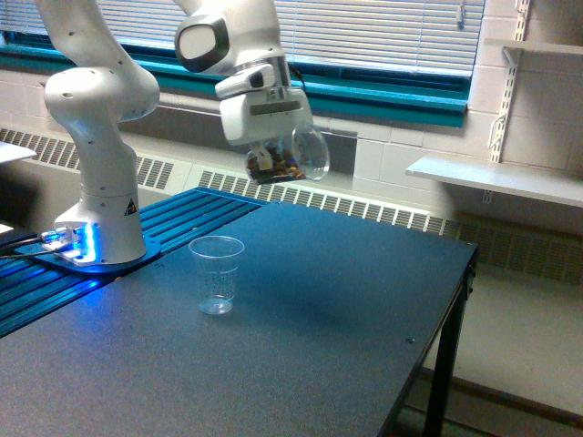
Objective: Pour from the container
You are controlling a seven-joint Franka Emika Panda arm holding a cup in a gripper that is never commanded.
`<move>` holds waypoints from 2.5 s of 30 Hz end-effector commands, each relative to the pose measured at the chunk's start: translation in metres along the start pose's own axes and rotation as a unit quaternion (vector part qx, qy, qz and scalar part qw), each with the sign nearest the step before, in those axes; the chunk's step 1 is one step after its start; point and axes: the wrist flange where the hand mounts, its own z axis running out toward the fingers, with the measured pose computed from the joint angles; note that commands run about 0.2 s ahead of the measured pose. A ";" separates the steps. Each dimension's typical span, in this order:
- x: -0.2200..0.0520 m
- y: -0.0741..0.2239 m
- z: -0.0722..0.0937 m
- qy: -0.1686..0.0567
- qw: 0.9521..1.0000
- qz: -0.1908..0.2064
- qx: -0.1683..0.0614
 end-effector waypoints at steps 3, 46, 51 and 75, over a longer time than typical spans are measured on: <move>-0.012 0.019 0.003 -0.010 1.000 0.012 -0.016; -0.021 0.057 -0.001 -0.047 0.997 0.037 -0.039; -0.014 0.063 -0.008 -0.045 0.997 0.043 -0.042; 0.008 0.063 -0.030 -0.045 0.997 0.059 -0.035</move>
